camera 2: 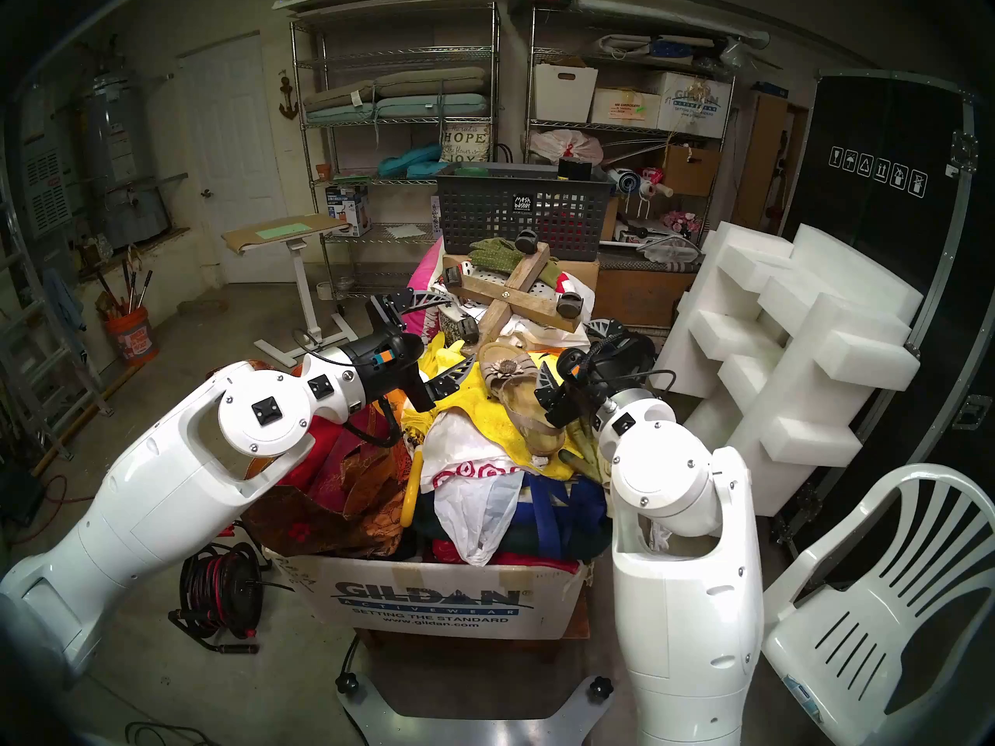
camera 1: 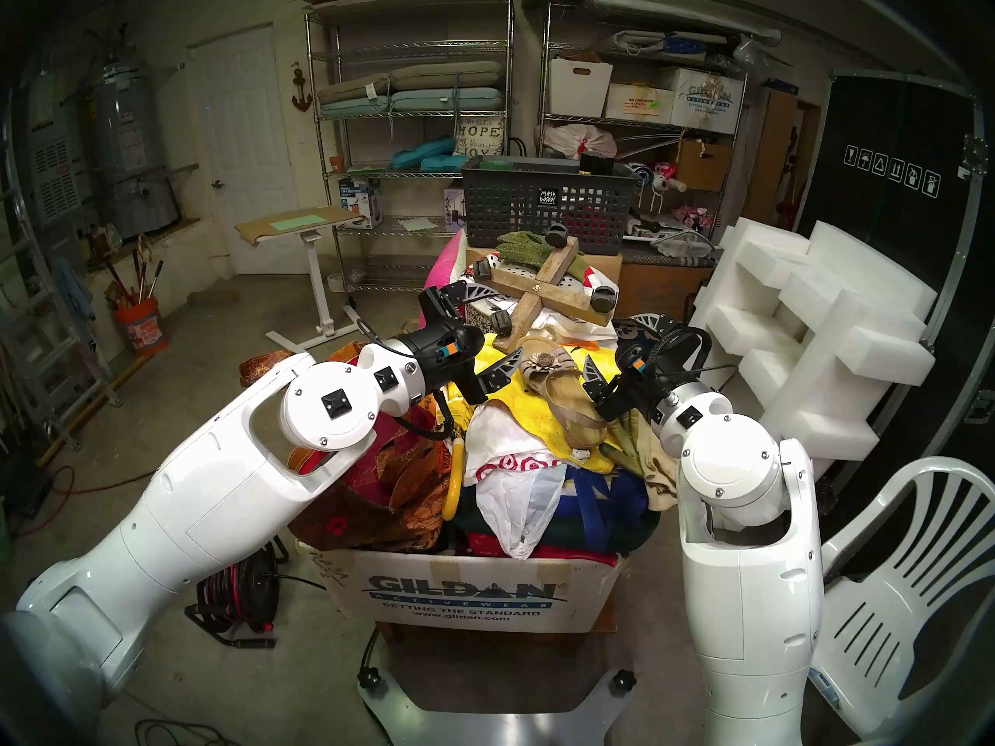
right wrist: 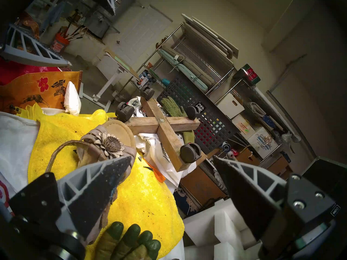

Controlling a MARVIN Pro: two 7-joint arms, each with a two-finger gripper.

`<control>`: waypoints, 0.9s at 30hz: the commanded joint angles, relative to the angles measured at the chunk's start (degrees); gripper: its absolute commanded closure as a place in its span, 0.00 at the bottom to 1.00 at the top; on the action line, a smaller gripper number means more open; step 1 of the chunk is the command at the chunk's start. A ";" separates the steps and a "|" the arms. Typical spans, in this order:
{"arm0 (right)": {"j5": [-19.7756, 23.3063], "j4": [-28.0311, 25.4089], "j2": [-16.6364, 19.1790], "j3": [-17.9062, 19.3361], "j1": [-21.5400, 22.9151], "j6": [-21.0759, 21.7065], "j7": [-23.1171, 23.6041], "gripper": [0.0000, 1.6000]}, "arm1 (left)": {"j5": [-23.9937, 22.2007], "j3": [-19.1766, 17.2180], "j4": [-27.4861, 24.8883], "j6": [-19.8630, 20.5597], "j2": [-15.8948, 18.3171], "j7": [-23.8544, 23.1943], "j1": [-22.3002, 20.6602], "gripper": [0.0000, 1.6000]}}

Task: Unbuckle a shoe

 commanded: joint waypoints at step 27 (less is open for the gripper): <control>2.58 -5.61 1.82 5.06 -4.60 1.53 3.26 0.00 | -5.71 2.39 3.34 5.15 -8.21 -15.94 -13.21 0.00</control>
